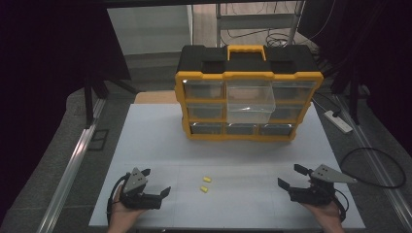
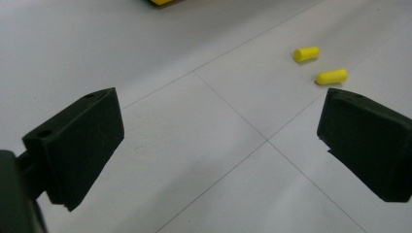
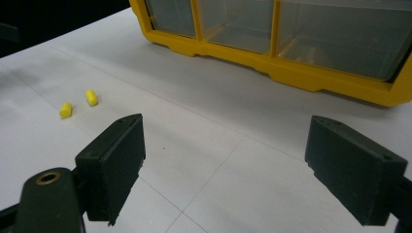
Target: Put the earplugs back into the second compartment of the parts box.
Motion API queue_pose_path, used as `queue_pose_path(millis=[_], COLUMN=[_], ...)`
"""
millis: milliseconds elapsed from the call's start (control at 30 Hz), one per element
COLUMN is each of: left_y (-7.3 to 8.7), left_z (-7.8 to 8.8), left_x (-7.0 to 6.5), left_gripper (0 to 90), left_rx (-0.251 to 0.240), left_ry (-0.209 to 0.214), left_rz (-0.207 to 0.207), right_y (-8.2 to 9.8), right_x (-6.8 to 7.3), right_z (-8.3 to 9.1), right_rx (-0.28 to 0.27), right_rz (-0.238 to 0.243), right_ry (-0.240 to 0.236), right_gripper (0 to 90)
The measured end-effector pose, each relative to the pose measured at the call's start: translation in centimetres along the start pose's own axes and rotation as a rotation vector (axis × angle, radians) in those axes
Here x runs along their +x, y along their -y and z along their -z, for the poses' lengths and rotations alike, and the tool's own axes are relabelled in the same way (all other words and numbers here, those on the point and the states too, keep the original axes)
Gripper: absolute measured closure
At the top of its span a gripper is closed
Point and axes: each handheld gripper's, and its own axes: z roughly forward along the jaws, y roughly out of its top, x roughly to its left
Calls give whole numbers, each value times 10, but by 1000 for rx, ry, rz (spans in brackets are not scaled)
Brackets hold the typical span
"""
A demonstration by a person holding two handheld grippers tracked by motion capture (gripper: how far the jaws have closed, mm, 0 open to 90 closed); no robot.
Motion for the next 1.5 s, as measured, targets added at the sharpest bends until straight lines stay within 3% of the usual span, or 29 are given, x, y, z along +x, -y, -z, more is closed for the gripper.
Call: queue_pose_path(millis=[367,567,767,1167,1500], left_y=[-5,-3,-3,-2,0], left_z=[-5,-3,-4,0,1], left_x=[-1,0,-4,-5,-7], left_gripper=[30,27,27,27,29], left_rx=[-1,2,10,-4,-6], left_ry=[5,15,26,10,16], left_rz=[-27,-12,-28,-26,-25], right_y=[-2,-4,-6,-14,-26], right_x=[1,10,9,13,26], right_z=[-3,-2,-5,-11,-25], right_rx=[6,19,28,16,33], right_rz=[-4,7,10,23,51], right_ry=[7,9,16,-14,-41], right_gripper=[159,161,164,172,181])
